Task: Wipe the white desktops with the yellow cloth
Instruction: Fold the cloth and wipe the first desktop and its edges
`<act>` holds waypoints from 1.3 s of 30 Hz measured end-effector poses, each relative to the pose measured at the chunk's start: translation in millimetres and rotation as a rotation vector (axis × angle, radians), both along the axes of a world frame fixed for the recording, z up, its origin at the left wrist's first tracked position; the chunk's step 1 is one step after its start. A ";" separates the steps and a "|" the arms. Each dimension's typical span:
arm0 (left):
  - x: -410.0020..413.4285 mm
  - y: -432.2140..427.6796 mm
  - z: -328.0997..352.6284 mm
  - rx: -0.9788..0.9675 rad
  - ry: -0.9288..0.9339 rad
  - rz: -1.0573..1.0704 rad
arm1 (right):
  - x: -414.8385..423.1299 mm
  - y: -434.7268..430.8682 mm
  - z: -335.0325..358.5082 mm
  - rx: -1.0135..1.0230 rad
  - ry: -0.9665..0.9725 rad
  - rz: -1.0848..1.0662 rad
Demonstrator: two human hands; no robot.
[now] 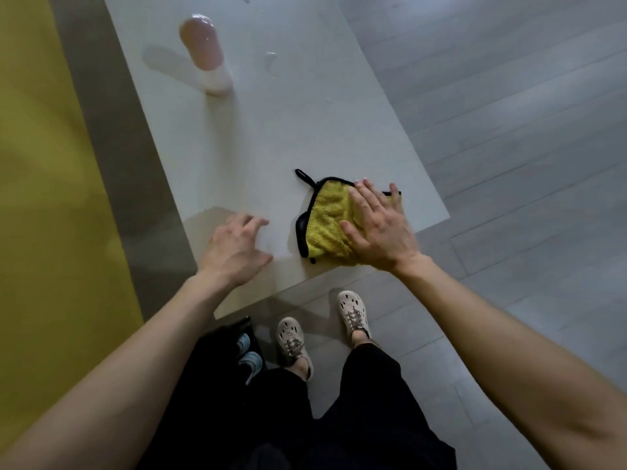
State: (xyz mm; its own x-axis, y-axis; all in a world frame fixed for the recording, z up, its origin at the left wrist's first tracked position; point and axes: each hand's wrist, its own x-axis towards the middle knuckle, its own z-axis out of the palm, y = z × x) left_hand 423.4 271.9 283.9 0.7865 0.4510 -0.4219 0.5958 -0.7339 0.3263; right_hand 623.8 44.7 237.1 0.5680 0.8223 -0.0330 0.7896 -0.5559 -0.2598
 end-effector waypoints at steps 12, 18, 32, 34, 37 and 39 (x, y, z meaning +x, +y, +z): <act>56.4 -57.1 -21.0 -0.522 -0.102 0.470 | -20.2 -54.9 2.5 0.150 0.661 -0.791; 46.9 -62.6 -21.9 -0.618 0.039 0.291 | 31.9 -60.3 14.6 0.215 0.642 -0.945; 219.5 -55.3 67.3 0.167 0.050 -0.627 | 87.5 -37.4 119.9 0.145 0.679 -0.169; 208.0 -42.5 71.7 0.116 -0.011 -0.464 | 100.6 -30.6 133.5 0.192 0.588 -0.174; 191.2 -27.1 83.4 0.133 -0.132 -0.245 | 113.0 -16.1 153.2 0.290 0.503 -0.207; 181.7 -21.6 94.7 0.173 -0.225 -0.171 | 114.0 -7.5 162.8 0.354 0.456 -0.174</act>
State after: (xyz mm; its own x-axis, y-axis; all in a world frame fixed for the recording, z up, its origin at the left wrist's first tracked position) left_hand 605.1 250.3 378.6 0.9217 0.3542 -0.1579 0.3864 -0.8729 0.2978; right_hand 737.8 37.2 399.9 0.6878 0.7244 -0.0462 0.4602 -0.4845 -0.7440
